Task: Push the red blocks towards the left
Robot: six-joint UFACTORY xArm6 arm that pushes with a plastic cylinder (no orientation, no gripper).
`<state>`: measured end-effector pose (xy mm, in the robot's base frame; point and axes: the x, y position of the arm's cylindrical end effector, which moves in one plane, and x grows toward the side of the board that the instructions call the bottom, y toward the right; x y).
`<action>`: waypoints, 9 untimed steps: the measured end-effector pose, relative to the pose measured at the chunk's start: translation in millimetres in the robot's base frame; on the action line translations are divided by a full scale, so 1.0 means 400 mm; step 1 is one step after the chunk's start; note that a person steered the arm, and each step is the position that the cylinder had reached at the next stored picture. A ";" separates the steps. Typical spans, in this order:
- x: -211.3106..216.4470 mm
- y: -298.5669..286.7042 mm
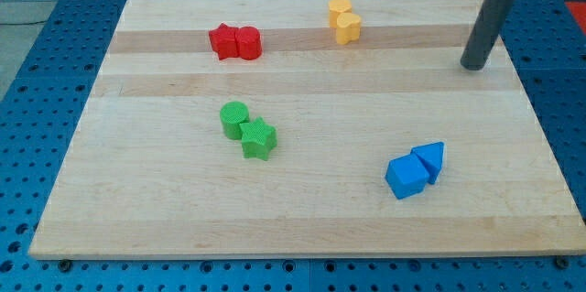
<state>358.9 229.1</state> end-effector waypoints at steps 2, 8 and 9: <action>0.029 -0.247; -0.109 -0.854; -0.109 -0.912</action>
<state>315.3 -135.6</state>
